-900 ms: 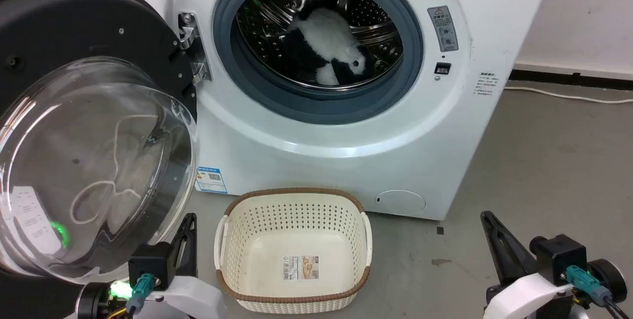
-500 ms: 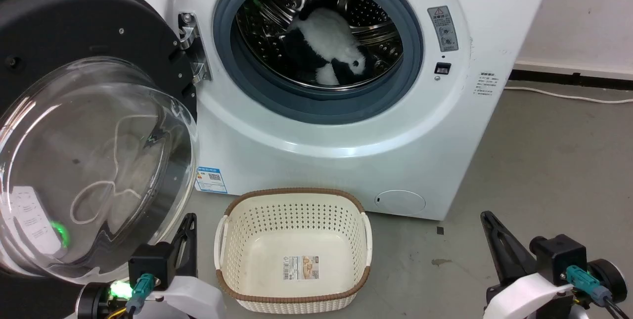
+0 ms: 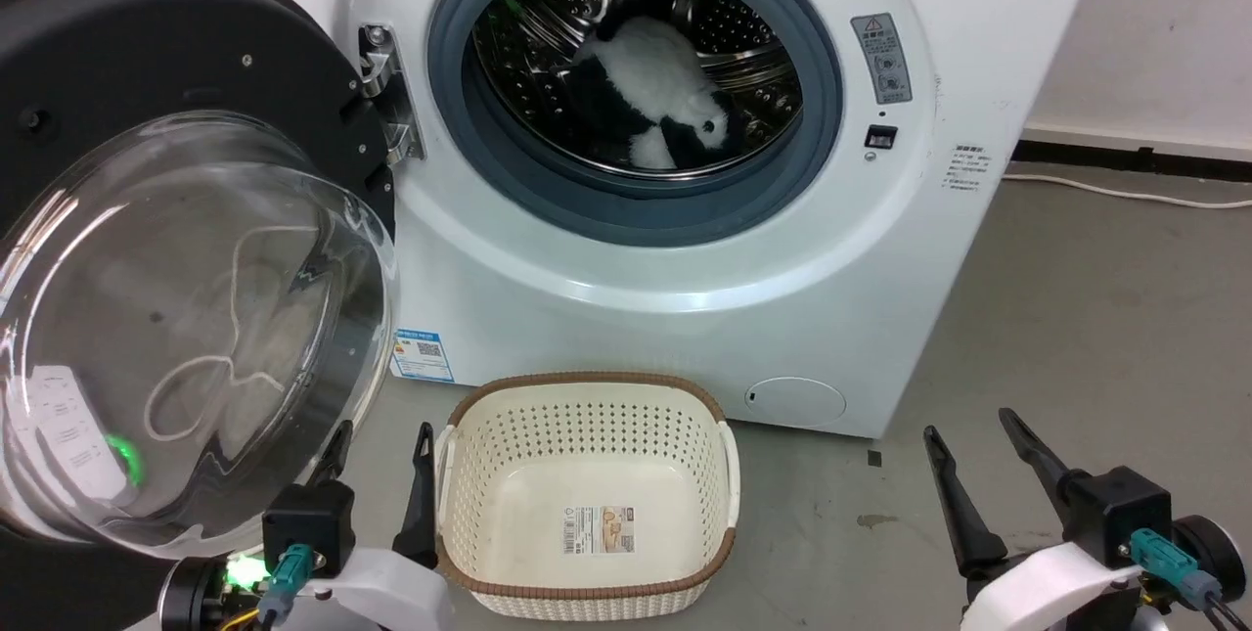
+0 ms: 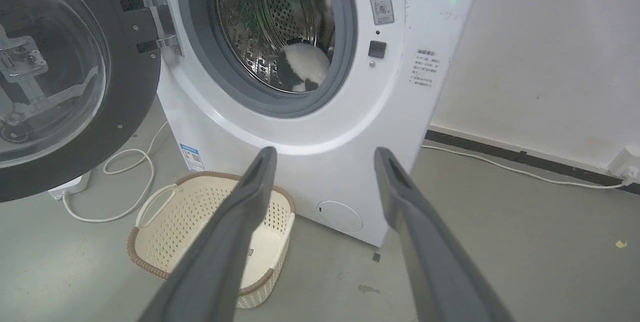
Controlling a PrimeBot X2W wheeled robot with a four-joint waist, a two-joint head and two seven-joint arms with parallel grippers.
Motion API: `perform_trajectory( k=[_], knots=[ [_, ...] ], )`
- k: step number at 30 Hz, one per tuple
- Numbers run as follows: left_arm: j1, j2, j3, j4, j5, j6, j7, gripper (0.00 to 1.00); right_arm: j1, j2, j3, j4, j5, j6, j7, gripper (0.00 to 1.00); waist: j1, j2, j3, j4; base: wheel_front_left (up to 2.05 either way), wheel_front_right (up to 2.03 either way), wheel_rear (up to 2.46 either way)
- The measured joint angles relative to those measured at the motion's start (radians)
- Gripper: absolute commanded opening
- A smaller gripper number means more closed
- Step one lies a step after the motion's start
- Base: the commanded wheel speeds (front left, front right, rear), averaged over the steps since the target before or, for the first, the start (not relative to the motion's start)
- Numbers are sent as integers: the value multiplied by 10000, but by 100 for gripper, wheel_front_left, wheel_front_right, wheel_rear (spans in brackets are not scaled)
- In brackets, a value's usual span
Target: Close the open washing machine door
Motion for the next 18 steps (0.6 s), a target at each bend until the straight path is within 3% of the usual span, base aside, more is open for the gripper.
perform_trajectory(
  k=[9,18],
  knots=[
    [1,36,-82,15,0,2,-205,100,152,-2,-2,-40,8,0,-176,100,-1,0,-62,281,0,0,0],
    [21,203,-234,15,0,15,-435,100,250,-2,221,-67,13,0,-431,100,-1,0,-173,1007,0,0,0]
  ],
)
